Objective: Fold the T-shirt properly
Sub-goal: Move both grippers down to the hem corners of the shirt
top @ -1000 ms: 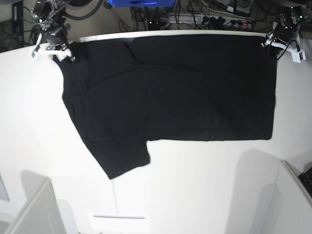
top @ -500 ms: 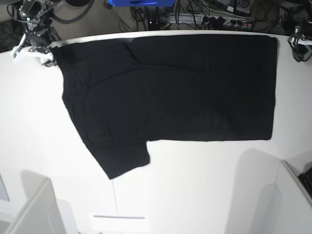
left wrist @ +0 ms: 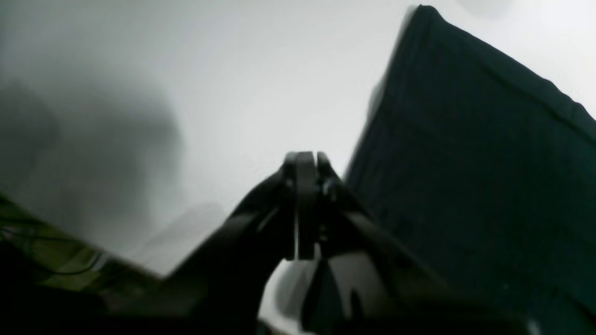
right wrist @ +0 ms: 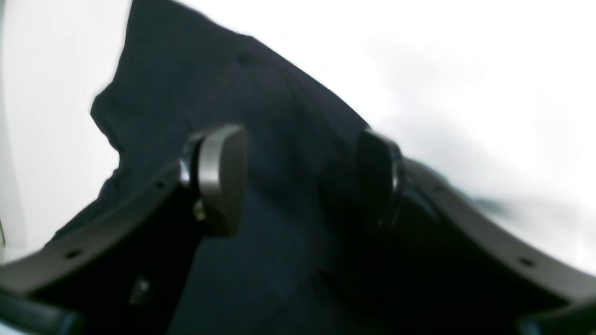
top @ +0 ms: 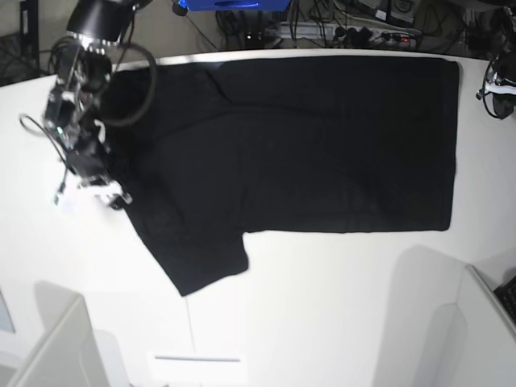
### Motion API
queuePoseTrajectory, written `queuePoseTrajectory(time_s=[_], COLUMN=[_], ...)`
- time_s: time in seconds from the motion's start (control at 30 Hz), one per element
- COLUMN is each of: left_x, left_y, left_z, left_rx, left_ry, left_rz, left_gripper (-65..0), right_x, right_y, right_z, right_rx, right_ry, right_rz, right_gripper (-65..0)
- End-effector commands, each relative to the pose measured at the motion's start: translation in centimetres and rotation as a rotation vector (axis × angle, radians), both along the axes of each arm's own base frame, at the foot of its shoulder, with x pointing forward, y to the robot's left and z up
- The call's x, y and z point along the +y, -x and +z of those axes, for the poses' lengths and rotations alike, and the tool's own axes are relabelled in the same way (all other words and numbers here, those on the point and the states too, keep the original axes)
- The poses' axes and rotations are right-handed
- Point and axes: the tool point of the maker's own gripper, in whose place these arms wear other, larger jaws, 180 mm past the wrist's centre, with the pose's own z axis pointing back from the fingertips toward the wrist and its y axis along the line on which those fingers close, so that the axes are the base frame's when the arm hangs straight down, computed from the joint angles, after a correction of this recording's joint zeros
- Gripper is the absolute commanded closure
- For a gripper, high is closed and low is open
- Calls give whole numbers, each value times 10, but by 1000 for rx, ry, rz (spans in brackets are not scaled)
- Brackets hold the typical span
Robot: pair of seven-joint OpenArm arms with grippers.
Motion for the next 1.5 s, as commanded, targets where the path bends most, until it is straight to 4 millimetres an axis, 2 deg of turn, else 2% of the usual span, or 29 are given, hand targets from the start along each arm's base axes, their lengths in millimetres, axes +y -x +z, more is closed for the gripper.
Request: queuePoseTrajectory(time_s=[0.0,0.07,0.2,0.27,0.3,0.4,0.5,0.6,0.7,0.83,0.93,1.03,1.17,1.27,1.37,1.47], left_x=[4,2,3,4,5,2,2,2,2,3,4,1,-2,-2,-2,-1], left_y=[-6,-10,-14,-15,-15,-17,-17,-17,-16,-16,-14,-11,-8,-8,-8,-9], left_z=[13,14,17,18,18,18,19,18,17,18,18,12,7,7,7,7], left_rx=[-36,-46,-58,-66,-67,-68,-69,-68,-64,-65,-62,-10,24,24,23,23], left_ry=[-28,-24,-29,-29,-29,-28,-28,-26,-27,-29,-31,-6,11,11,11,10], left_rz=[-10,-15,-16,-10,-8,-16,-16,-13,-13,-13,-10,-22,-29,-29,-29,-30], left_gripper=[0,0,0,0,0,0,0,0,0,0,0,0,0,0,0,0], right_x=[3,6,19,19,11,4,-5,6,19,24,30,27,31,42,44,44], right_y=[-20,-47,-92,-111,-121,-142,-150,-160,-163,-162,-149,-135,-128,-123,-122,-121], right_z=[14,19,9,8,8,-3,-21,-20,-18,-20,-40,-61,-68,-71,-72,-74], right_rx=[-54,-61,1,7,5,51,129,93,66,68,132,199,215,241,249,252], right_ry=[0,9,30,48,72,130,173,190,183,188,222,237,236,218,215,213], right_rz=[15,50,138,146,137,145,158,251,322,342,390,405,423,444,450,450], right_gripper=[-350,-351,-353,-353,-354,-402,-431,-432,-429,-429,-428,-426,-425,-422,-366,-242])
